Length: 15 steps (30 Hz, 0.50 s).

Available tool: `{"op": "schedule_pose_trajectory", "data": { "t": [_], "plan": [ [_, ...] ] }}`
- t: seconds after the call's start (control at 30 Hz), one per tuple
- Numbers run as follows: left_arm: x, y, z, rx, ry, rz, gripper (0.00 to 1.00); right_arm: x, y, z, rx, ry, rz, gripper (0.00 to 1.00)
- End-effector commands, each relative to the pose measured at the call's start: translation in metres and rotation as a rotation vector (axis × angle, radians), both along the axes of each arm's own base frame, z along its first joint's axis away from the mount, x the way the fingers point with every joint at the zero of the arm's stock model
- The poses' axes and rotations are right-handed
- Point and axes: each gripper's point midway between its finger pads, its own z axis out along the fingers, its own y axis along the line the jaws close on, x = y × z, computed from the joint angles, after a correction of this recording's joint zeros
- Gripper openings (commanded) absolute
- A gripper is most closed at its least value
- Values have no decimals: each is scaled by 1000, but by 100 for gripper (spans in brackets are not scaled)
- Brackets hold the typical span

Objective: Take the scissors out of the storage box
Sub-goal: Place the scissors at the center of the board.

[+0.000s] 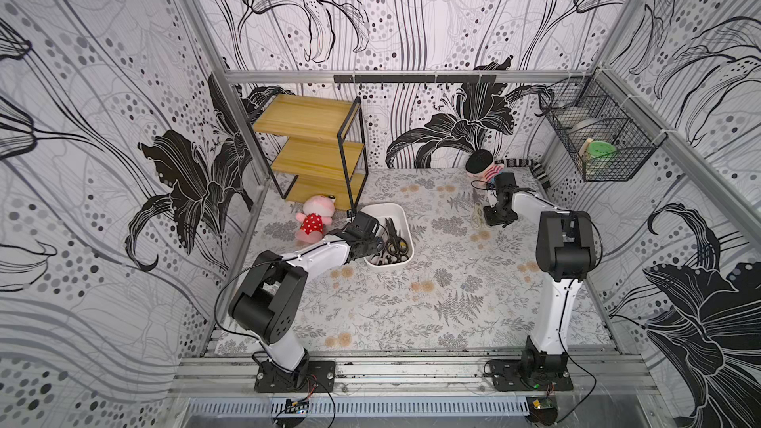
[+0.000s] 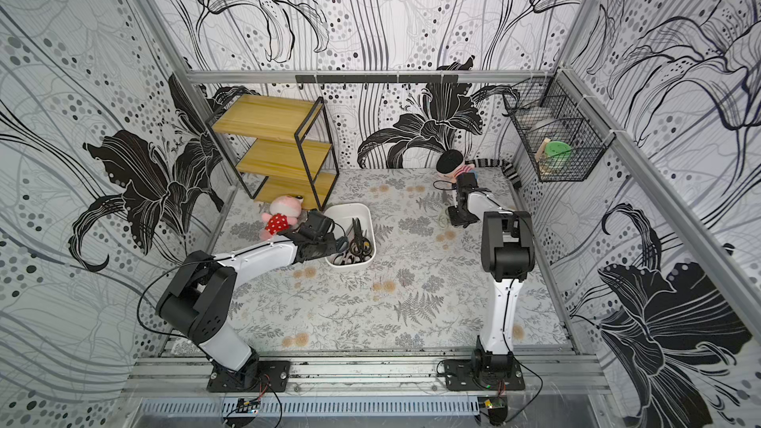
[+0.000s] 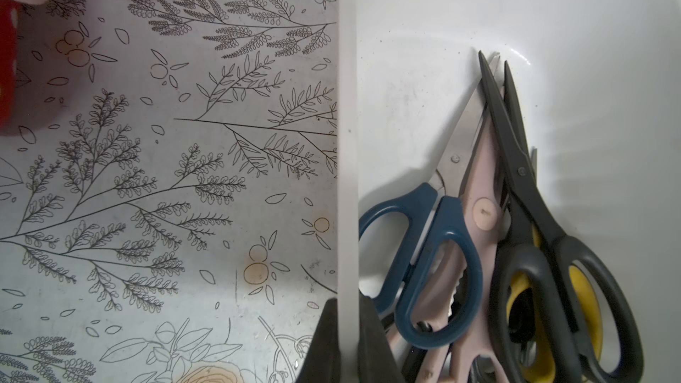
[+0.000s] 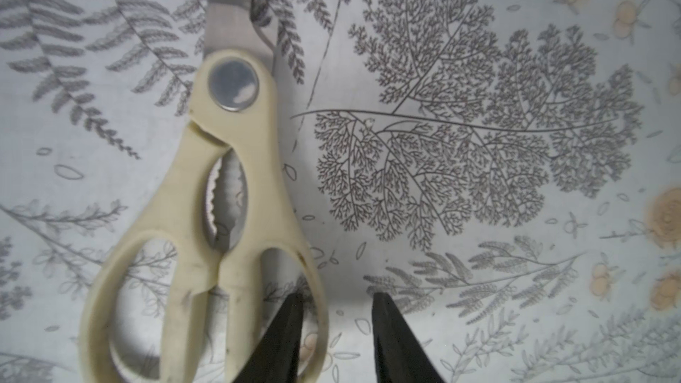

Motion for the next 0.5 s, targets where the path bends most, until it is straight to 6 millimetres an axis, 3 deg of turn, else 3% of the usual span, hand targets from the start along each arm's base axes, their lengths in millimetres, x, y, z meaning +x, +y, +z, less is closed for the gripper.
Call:
{"op": "schedule_pose_trajectory", "data": {
  "t": [0.0,0.17,0.27,0.37,0.47],
  "plan": [
    [10,-5,23,-38,-74,0,0,1,6,37,50,-22,-17,43],
    [11,-5,23,-42,-76,2,0,1,27,89,213,-61,-103,43],
    [10,-5,23,-47,-79,4,0,-10,54,107,383,-69,-160,39],
    [9,-5,22,-50,-77,2,0,-28,95,107,577,-21,-190,29],
    [9,-7,21,-54,-75,-2,0,-45,143,119,568,-36,-117,29]
  ]
}}
